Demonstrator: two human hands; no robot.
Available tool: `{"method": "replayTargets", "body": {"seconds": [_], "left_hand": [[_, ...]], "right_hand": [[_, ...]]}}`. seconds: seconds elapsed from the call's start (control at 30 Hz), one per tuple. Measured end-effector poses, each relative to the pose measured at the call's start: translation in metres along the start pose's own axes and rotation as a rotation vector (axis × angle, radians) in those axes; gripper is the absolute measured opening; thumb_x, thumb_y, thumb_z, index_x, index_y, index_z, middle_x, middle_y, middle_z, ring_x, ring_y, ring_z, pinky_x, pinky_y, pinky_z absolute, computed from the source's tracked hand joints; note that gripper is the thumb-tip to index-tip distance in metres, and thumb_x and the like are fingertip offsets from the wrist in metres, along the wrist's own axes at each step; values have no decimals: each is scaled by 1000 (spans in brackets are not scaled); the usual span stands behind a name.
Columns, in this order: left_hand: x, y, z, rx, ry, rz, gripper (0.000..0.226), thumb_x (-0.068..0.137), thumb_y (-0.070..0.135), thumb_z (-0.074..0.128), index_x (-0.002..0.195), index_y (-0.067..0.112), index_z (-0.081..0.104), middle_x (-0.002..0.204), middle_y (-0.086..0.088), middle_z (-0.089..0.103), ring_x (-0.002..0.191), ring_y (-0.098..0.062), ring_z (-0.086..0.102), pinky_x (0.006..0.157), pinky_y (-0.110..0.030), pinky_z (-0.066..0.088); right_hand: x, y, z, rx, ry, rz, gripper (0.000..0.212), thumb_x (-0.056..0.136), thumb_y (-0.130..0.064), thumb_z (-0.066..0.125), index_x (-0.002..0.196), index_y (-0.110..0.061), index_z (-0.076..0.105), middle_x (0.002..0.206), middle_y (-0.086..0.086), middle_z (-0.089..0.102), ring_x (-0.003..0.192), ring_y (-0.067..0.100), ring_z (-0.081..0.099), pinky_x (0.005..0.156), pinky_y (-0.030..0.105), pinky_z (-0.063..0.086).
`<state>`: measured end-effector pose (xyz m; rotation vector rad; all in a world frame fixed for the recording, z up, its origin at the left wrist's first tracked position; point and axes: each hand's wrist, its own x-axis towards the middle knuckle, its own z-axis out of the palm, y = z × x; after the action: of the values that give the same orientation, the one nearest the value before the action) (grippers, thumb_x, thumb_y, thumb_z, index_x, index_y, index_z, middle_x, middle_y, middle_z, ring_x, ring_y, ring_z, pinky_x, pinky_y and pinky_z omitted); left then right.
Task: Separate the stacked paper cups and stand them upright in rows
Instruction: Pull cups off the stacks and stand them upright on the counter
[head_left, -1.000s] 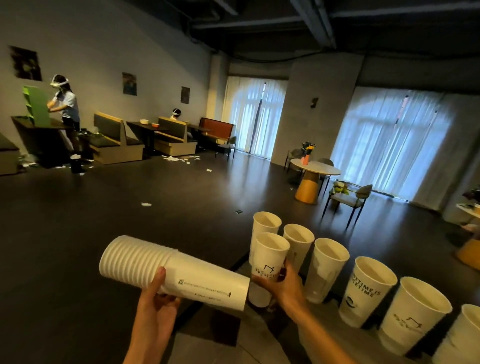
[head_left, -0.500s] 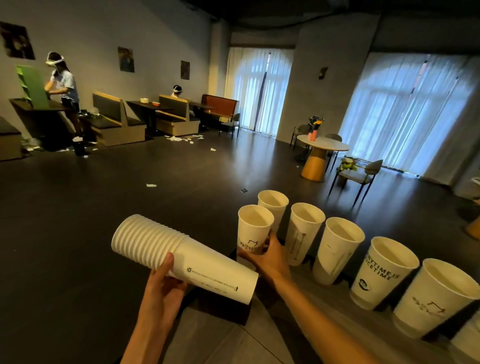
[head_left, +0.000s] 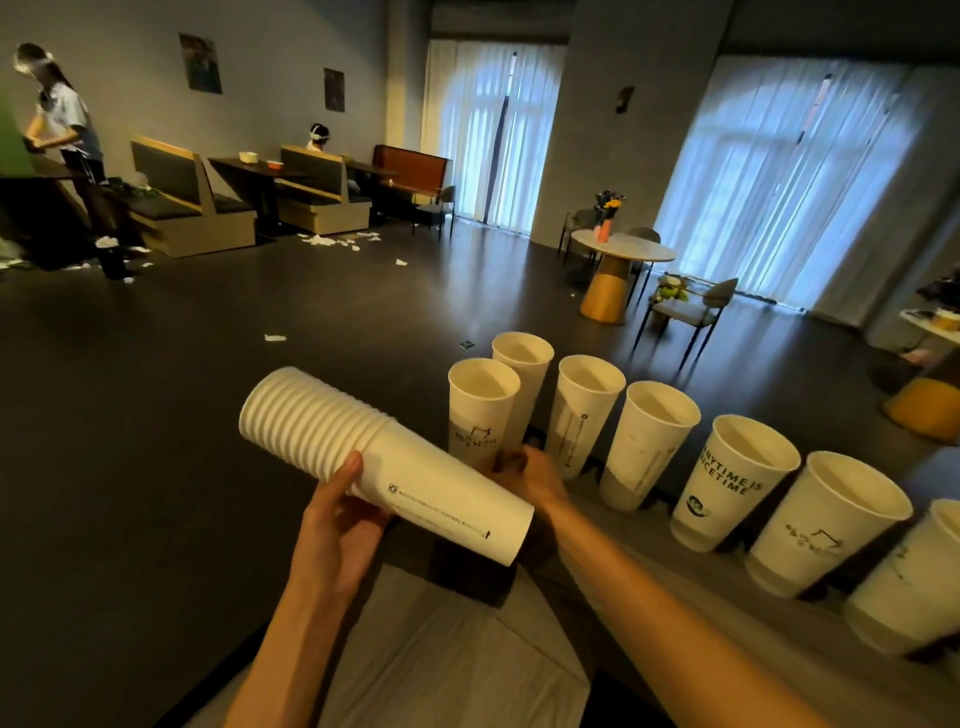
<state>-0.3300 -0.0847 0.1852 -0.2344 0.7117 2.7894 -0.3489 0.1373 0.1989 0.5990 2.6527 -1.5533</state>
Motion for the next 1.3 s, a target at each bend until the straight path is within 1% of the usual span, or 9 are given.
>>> {"method": "replayTargets", "body": {"seconds": [0.07, 0.17, 0.33, 0.47, 0.6, 0.73, 0.87, 1.07, 1.3], "left_hand": [[-2, -2, 4, 22, -16, 9, 52, 89, 13, 63, 138, 20, 47, 143, -16, 51, 129, -36, 54, 107, -56, 44], [-6, -5, 8, 70, -9, 21, 54, 90, 11, 63, 140, 18, 46, 142, -14, 51, 129, -35, 54, 105, -54, 47], [-13, -2, 14, 48, -49, 27, 66, 83, 13, 73, 142, 18, 45, 145, -15, 51, 129, -35, 55, 103, -56, 49], [-23, -3, 24, 165, -65, 100, 61, 77, 13, 75, 132, 22, 51, 138, -11, 55, 127, -31, 56, 105, -55, 47], [-37, 4, 37, 329, -114, 232, 95, 52, 33, 95, 136, 25, 51, 133, -5, 64, 122, -24, 62, 96, -49, 52], [-37, 21, 34, 161, -95, 273, 50, 91, 12, 64, 136, 24, 49, 133, -5, 62, 122, -23, 61, 95, -46, 56], [-41, 28, 38, -22, -40, 228, 36, 94, 15, 63, 127, 19, 50, 130, -8, 62, 120, -24, 63, 94, -42, 57], [-40, 26, 41, -112, 12, 200, 49, 90, 20, 70, 132, 19, 46, 128, -9, 65, 106, -23, 72, 86, -40, 60], [-36, 12, 44, -56, -19, 138, 48, 92, 20, 66, 135, 20, 46, 129, -10, 64, 118, -27, 65, 93, -47, 57]], "right_hand": [[-10, 1, -10, -47, -113, 59, 36, 85, -40, 70, 111, -15, 66, 116, 4, 66, 112, 23, 62, 101, 40, 48], [-25, -1, -24, -38, -360, 115, 78, 65, -84, 59, 120, -27, 64, 119, 3, 68, 111, 21, 63, 107, 47, 42], [-57, -6, -36, 14, -689, 46, 51, 88, -62, 51, 123, -24, 54, 114, 11, 70, 105, 25, 68, 92, 36, 53], [-71, -9, -39, -121, -528, -23, 45, 84, -48, 68, 117, -20, 57, 105, -7, 62, 101, 12, 61, 98, 33, 48], [-76, 9, -47, -291, -341, -195, 91, 63, -52, 85, 140, -27, 44, 130, -11, 52, 120, 8, 49, 104, 34, 44], [-81, 41, -57, -289, -184, -263, 92, 55, -51, 89, 134, -40, 43, 130, -17, 50, 117, 4, 48, 93, 25, 47], [-83, 54, -61, -174, -41, -298, 85, 58, -44, 91, 127, -43, 41, 121, -26, 47, 117, 3, 46, 92, 22, 43], [-73, 57, -53, 37, 54, -233, 100, 64, -37, 89, 144, -35, 29, 143, -9, 45, 129, 12, 44, 105, 37, 42], [-52, 48, -40, 149, 96, -247, 91, 70, -32, 85, 142, -34, 30, 142, -5, 47, 130, 15, 45, 107, 41, 41]]}}
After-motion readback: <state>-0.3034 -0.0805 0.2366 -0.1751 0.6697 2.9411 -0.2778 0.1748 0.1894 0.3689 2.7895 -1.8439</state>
